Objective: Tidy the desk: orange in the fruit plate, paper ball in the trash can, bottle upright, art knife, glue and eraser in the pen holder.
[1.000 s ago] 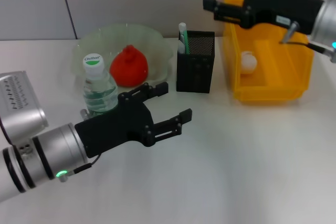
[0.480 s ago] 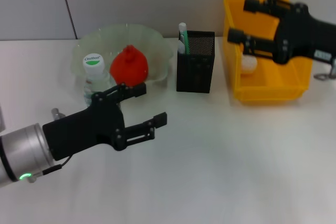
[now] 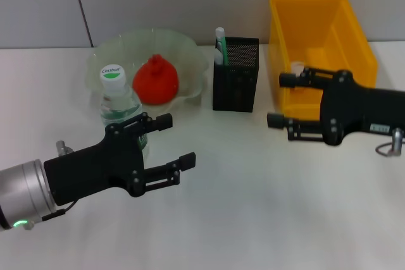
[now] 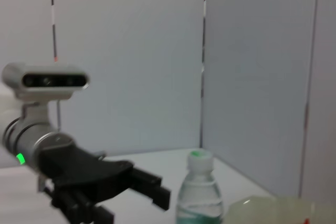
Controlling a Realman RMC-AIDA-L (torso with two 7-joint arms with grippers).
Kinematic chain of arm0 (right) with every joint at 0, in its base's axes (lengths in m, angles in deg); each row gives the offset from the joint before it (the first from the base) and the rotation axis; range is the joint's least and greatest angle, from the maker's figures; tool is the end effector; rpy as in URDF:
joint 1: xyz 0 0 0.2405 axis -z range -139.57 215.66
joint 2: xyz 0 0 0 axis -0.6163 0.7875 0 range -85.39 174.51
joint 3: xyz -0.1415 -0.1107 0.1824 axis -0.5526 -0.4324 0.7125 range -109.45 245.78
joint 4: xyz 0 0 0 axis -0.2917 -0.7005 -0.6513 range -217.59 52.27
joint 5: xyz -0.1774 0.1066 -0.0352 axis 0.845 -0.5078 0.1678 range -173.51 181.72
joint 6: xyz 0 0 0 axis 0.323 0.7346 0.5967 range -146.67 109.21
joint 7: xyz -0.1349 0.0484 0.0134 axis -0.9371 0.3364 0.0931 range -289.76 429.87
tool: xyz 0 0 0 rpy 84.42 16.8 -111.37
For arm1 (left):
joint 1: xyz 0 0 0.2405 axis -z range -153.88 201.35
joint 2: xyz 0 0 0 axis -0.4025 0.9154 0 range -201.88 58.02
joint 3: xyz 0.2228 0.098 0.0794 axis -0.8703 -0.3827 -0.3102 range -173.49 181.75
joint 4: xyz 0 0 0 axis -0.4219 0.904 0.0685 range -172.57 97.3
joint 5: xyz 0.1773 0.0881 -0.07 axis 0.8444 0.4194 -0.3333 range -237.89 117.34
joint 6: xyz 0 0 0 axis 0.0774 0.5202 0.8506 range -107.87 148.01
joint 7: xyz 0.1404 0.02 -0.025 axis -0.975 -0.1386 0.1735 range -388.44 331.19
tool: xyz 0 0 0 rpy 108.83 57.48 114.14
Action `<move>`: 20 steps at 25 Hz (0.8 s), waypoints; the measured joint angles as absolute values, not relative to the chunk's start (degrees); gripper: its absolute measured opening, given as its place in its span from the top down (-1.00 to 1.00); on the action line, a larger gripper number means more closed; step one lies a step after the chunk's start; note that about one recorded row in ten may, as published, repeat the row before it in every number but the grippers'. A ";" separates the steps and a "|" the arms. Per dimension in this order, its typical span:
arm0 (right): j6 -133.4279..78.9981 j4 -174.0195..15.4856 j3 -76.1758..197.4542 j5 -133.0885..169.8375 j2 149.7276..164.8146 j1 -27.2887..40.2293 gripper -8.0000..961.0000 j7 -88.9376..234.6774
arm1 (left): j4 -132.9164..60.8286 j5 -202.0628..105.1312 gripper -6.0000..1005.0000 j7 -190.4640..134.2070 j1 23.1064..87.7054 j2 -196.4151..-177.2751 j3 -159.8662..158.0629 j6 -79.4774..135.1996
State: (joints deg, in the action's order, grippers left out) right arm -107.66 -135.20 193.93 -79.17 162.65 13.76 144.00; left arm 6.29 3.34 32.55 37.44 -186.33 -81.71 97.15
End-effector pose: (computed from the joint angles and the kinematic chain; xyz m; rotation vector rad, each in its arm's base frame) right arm 0.2233 0.3336 0.0322 -2.6747 0.1676 0.7755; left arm -0.2459 0.2880 -0.0196 -2.5921 -0.3071 -0.9617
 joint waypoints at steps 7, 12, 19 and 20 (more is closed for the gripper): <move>-110.12 -134.03 194.41 -75.41 162.53 14.26 -0.60 143.68 | 6.76 6.63 -0.62 32.94 37.36 -186.18 -79.35 99.05; -111.06 -133.31 193.94 -73.56 162.84 15.54 -0.60 142.25 | 7.10 11.70 -0.62 34.99 38.03 -186.23 -76.57 99.96; -115.64 -133.12 194.01 -70.10 163.38 17.26 -0.60 140.30 | 9.00 19.30 -0.62 37.36 38.52 -186.11 -70.73 103.87; -115.64 -133.12 194.01 -70.10 163.38 17.26 -0.60 140.30 | 9.00 19.30 -0.62 37.36 38.52 -186.11 -70.73 103.87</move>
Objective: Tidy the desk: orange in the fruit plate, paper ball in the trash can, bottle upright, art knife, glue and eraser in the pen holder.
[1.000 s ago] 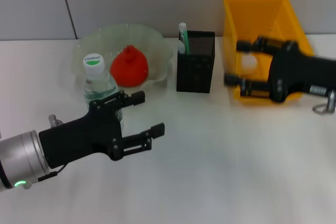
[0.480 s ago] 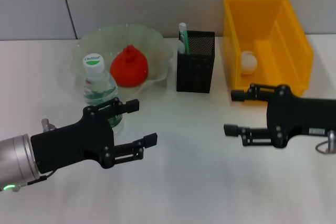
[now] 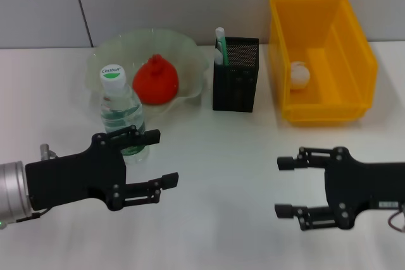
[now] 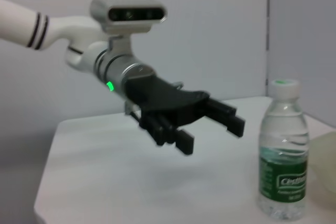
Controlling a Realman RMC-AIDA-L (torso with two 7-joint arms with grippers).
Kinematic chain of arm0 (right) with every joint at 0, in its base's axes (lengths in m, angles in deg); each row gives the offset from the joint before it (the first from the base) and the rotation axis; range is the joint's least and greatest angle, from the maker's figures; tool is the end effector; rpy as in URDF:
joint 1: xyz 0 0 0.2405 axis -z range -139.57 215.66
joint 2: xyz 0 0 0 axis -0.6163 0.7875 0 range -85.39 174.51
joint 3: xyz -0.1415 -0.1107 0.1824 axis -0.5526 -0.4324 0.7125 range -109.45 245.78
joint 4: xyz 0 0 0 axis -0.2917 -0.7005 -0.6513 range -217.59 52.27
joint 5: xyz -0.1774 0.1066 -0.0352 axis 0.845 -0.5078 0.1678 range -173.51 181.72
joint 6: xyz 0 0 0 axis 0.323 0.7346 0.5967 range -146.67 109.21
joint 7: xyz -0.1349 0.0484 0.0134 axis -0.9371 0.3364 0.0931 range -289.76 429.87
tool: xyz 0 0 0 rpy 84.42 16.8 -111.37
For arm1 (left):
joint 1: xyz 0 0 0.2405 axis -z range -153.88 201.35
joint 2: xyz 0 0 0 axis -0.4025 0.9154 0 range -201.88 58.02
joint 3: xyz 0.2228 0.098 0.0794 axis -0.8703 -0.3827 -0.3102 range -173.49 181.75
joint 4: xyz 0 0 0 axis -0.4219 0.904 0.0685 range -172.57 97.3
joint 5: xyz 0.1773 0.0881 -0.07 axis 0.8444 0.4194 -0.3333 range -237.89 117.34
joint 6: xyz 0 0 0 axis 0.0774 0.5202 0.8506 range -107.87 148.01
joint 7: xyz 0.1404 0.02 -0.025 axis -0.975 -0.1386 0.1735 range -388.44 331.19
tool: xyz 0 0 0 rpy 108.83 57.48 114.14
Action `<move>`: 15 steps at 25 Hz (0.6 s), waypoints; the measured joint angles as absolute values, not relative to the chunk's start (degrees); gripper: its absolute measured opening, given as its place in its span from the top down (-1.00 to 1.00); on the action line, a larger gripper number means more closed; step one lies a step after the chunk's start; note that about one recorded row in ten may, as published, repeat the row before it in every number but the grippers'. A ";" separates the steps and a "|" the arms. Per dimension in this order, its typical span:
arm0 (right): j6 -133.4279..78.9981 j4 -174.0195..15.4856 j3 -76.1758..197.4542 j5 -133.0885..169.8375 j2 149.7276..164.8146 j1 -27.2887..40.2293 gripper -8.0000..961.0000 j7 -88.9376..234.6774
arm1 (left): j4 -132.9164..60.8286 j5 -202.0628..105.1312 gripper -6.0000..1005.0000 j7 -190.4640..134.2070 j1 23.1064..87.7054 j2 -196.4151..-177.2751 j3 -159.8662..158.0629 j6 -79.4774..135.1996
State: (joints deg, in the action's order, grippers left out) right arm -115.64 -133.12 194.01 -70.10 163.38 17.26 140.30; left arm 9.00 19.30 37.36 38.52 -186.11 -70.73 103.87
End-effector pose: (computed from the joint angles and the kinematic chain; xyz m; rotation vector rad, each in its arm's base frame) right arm 0.2529 0.2895 0.0094 -2.8741 0.1886 0.6836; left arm -0.2566 0.2872 -0.0008 -2.7092 -0.2504 -0.8300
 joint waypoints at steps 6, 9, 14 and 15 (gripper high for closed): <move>-116.41 -133.83 193.93 -69.62 163.39 18.67 -0.60 139.77 | 9.28 22.39 -0.62 38.25 39.17 -186.14 -68.23 106.05; -116.79 -133.96 194.17 -69.29 163.39 18.98 -0.60 139.75 | 9.28 22.90 -0.62 38.24 39.18 -186.29 -68.18 106.24; -116.82 -133.85 194.35 -69.14 163.40 19.06 -0.60 139.29 | 9.28 22.96 -0.62 38.26 39.20 -186.32 -68.15 106.54; -116.82 -133.84 194.35 -69.13 163.42 19.11 -0.60 139.15 | 9.28 22.96 -0.62 38.26 39.20 -186.32 -68.14 106.63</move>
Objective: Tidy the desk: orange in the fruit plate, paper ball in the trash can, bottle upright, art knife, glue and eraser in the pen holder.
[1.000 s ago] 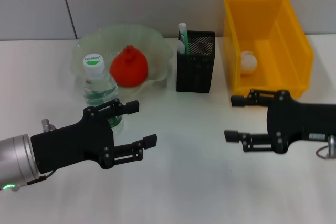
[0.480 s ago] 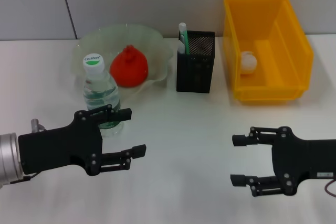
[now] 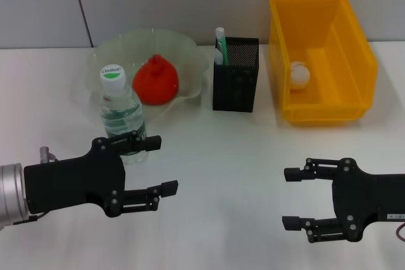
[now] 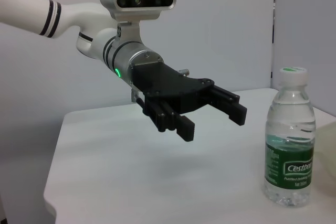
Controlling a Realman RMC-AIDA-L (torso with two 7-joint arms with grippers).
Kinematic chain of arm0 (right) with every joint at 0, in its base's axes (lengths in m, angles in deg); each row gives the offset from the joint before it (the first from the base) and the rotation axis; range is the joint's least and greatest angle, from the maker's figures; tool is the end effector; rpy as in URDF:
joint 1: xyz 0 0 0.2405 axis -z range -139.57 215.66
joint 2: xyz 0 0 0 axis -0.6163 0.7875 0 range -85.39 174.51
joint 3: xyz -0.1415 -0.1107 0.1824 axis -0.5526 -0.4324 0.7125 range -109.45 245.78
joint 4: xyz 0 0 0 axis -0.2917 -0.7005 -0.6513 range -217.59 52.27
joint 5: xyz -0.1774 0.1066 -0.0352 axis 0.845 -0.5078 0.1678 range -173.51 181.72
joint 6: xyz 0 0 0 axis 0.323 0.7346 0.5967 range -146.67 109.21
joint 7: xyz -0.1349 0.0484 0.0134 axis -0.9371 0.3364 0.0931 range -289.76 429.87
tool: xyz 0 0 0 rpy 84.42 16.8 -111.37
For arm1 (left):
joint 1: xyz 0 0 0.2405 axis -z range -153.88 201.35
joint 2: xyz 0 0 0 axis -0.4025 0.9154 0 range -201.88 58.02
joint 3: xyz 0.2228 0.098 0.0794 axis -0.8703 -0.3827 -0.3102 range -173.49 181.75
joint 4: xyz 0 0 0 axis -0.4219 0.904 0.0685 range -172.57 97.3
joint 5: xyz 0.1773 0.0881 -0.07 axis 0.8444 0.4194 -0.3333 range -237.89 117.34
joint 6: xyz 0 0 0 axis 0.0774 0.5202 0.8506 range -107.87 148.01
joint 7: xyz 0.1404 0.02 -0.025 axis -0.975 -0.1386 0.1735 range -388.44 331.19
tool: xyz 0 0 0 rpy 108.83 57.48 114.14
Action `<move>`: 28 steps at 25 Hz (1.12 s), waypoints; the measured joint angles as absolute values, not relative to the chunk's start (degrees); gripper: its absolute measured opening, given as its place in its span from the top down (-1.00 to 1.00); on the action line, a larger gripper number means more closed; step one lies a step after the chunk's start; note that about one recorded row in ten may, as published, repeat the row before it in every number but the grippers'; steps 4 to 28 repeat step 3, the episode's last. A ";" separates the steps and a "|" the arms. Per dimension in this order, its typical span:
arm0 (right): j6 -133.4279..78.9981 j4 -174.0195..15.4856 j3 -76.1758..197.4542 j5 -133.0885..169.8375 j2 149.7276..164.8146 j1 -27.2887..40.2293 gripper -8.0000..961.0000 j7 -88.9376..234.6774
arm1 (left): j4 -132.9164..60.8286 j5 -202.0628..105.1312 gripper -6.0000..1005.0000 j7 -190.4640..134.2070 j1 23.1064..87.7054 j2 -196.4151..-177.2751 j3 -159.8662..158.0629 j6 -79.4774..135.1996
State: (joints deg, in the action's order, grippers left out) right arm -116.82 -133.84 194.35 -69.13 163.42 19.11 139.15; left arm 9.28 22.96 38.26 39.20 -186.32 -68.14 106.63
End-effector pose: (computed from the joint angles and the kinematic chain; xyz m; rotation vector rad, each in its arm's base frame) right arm 0.2616 0.2791 0.0108 -2.8817 0.1892 0.6654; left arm -0.2565 0.2853 0.0018 -2.7498 -0.2352 -0.8179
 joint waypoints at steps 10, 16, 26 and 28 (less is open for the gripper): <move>-116.82 -133.82 194.38 -69.10 163.46 19.14 -0.60 139.10 | 9.29 22.96 -0.62 38.26 39.11 -186.39 -68.12 106.86; -116.82 -133.82 194.38 -69.10 163.46 19.14 -0.60 139.10 | 9.29 22.96 -0.62 38.26 39.11 -186.39 -68.12 106.86; -116.82 -133.82 194.38 -69.10 163.46 19.14 -0.60 139.10 | 9.29 22.96 -0.62 38.26 39.11 -186.39 -68.12 106.86; -116.82 -133.82 194.38 -69.10 163.46 19.14 -0.60 139.10 | 9.29 22.96 -0.62 38.26 39.11 -186.39 -68.12 106.86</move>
